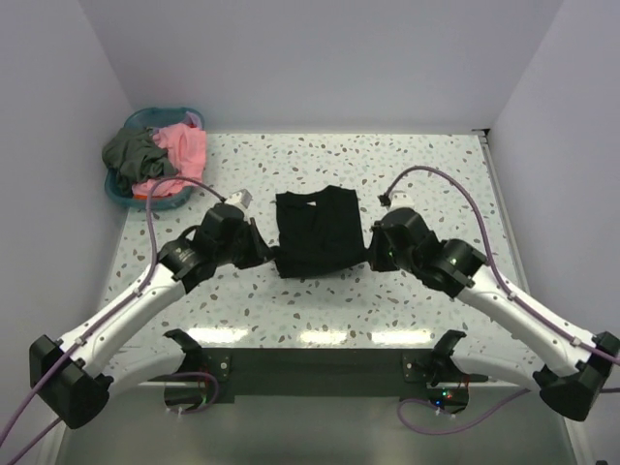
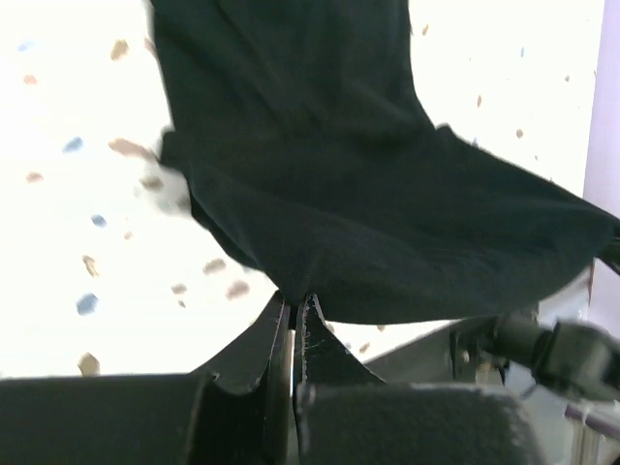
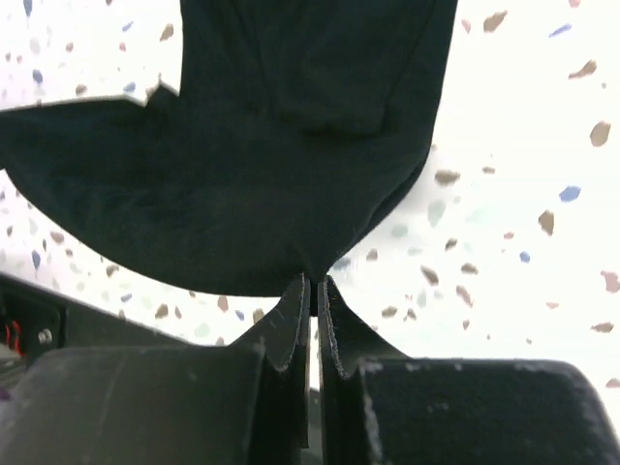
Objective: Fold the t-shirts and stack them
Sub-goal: Fold the tshirt, then neatly place the folded tshirt to the corner
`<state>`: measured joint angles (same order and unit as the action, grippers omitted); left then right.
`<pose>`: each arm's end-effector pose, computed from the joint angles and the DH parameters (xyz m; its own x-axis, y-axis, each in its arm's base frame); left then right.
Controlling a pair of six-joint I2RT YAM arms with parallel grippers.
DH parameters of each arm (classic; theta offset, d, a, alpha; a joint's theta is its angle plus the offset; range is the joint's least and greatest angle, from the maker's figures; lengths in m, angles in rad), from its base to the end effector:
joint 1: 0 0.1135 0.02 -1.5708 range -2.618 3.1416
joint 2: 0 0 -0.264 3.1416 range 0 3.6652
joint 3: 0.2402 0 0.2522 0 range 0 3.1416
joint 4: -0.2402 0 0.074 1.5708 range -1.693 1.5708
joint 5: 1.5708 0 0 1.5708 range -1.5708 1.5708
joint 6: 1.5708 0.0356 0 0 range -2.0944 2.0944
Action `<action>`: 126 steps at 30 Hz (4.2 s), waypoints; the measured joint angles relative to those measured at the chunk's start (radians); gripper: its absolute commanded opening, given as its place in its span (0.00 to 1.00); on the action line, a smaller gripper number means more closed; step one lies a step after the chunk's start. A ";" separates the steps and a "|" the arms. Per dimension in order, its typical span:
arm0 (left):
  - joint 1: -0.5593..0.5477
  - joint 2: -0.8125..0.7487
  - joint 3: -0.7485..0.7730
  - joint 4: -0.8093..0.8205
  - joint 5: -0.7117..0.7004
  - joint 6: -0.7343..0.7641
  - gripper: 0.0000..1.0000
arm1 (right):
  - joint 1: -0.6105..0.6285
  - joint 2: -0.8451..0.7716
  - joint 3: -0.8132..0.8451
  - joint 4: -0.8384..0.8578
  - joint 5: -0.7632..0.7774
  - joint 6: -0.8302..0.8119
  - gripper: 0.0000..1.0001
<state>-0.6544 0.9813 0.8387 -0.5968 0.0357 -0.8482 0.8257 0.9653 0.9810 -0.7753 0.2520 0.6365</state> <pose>0.1620 -0.1259 0.2837 -0.8255 -0.3114 -0.4706 0.0151 0.8214 -0.5701 0.1370 0.1354 0.3197 -0.7257 0.0622 -0.6852 -0.1963 0.9358 0.2929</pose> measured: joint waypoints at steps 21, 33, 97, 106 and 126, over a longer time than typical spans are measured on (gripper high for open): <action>0.435 1.004 0.537 0.605 0.233 0.090 0.79 | -0.540 1.144 0.759 0.373 -0.327 -0.192 0.60; 0.476 0.967 0.581 0.600 0.188 0.132 0.46 | -0.526 1.034 0.612 0.369 -0.283 -0.237 0.46; 0.149 0.860 0.166 0.630 0.021 0.083 0.00 | -0.425 1.134 0.469 0.544 -0.338 -0.253 0.22; 0.149 0.820 0.175 0.561 0.020 0.082 0.04 | -0.415 1.135 0.494 0.479 -0.268 -0.189 0.00; 0.156 0.658 0.201 0.468 0.008 0.083 0.06 | -0.452 1.268 0.808 0.035 0.079 0.081 0.00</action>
<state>-0.4980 1.6394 1.0401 -0.1287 0.0441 -0.7650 0.3740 2.2337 1.7889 -0.7403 0.3305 0.7177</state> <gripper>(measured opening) 0.061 0.103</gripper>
